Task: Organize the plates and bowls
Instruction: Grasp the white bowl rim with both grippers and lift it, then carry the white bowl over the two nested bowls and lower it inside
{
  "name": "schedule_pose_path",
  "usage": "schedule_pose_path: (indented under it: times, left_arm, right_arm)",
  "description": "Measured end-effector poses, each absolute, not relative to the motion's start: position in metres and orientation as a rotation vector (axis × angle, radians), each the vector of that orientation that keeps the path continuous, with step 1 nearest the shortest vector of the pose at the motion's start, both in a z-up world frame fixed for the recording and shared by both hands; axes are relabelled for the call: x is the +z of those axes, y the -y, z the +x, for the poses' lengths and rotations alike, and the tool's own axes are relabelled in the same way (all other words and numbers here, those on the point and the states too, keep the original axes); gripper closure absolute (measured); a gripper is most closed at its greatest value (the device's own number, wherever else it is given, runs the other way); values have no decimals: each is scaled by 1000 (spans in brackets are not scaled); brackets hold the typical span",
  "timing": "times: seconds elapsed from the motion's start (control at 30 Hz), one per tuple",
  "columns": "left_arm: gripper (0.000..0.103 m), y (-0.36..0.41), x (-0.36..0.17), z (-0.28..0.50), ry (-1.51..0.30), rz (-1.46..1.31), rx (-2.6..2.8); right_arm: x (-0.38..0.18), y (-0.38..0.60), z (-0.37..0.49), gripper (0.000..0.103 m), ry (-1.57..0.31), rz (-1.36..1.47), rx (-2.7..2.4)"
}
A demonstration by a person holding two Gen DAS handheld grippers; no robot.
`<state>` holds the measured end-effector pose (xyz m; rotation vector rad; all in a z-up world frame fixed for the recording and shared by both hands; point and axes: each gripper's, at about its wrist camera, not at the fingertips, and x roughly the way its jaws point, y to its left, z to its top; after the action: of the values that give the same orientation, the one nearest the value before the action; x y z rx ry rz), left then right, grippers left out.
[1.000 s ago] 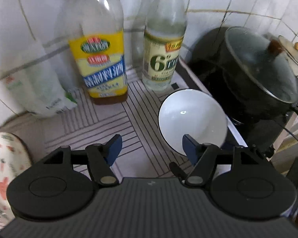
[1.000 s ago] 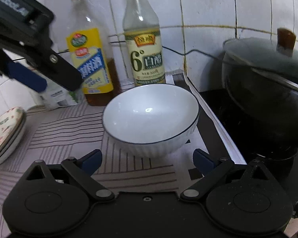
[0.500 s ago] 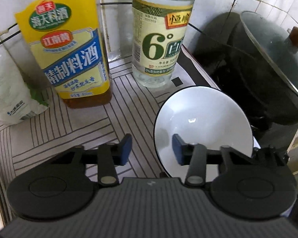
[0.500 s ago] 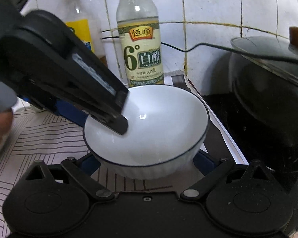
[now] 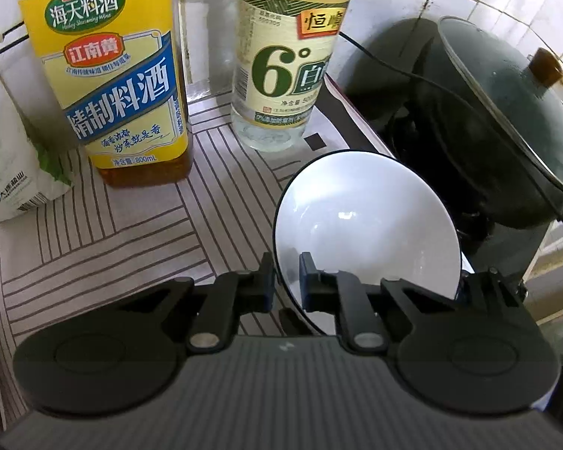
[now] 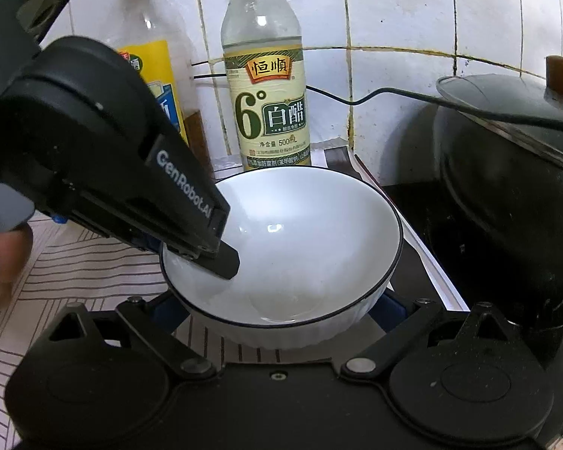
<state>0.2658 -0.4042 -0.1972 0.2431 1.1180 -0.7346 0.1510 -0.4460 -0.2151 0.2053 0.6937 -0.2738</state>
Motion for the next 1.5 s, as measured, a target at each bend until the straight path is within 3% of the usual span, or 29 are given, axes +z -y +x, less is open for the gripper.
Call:
schedule_pose_path:
  times: [0.3,0.77,1.5]
  left_arm:
    - [91,386,-183,251,-1127,287,-692]
    - [91,327,-124,227,-1088,259,-640]
    - [90,189,-59,183,-1092,179,-450]
  right_arm:
    - [-212,438,144,4,-683,243,-253]
    - [-161,388,126,4,-617,151,-151]
    - [-103,286,94,4,-568,77,109]
